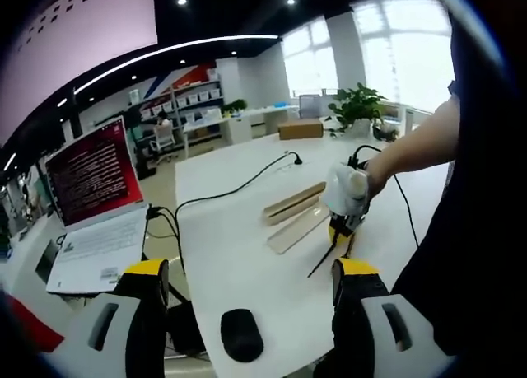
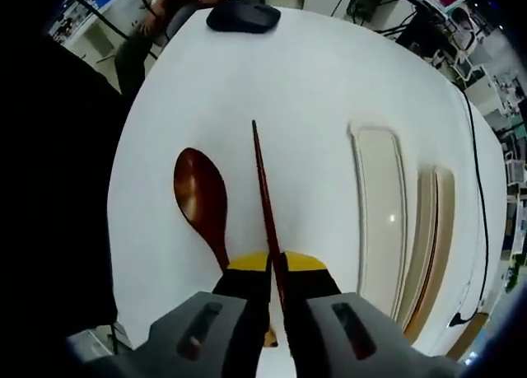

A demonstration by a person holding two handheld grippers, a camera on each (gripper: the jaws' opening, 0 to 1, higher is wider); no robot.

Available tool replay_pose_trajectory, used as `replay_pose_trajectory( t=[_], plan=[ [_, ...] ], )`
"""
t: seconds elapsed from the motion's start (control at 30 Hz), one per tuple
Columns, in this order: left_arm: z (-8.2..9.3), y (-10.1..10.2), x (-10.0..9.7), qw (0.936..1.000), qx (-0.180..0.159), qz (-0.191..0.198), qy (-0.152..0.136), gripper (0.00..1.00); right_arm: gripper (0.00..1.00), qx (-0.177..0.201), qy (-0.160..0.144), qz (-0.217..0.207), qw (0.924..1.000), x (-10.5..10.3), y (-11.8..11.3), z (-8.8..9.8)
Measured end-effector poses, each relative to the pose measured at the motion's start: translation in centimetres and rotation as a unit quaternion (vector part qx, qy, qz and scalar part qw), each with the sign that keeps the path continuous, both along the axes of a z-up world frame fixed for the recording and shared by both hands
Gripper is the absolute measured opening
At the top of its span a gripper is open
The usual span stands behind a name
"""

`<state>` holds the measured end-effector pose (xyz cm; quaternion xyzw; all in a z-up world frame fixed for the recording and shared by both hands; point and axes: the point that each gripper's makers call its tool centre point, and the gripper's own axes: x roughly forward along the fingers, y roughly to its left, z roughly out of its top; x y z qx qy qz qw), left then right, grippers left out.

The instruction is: Arrange the utensils inside the cutlery case until each visible utensil rests in its matching compartment.

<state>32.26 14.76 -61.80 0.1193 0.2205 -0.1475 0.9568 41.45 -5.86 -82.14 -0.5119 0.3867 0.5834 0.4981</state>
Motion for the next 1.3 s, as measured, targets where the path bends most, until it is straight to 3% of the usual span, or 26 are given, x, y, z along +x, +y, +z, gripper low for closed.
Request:
replay_pose_trajectory(
  t=[0.13,0.53,0.7,0.83,1.03,1.3],
  plan=[
    [0.3,-0.3,0.3,0.9999,0.006,-0.006,-0.007,0.84,0.00,0.004,0.008,-0.006,0.9999,0.1,0.0,0.0],
    [0.3,2.0,-0.5,0.9999,-0.002,0.000,-0.013,0.84,0.00,0.015,0.014,-0.034,0.9992,0.5,-0.5,0.2],
    [0.8,1.0,0.0,0.9992,-0.028,0.005,-0.026,0.84,0.00,0.020,0.004,-0.044,0.9988,1.4,-0.9,1.4],
    [0.9,0.7,0.3,0.9995,-0.018,-0.008,-0.023,0.84,0.00,0.043,-0.010,-0.062,0.9971,2.8,-1.2,2.9],
    [2.4,-0.9,0.9,0.9994,-0.010,-0.019,-0.026,0.84,0.00,0.047,-0.020,-0.069,0.9963,4.0,-2.2,4.0],
    [2.2,-2.9,1.3,0.9991,-0.013,-0.030,-0.028,0.84,0.00,0.048,-0.042,-0.067,0.9957,5.9,-2.7,5.6]
  ],
)
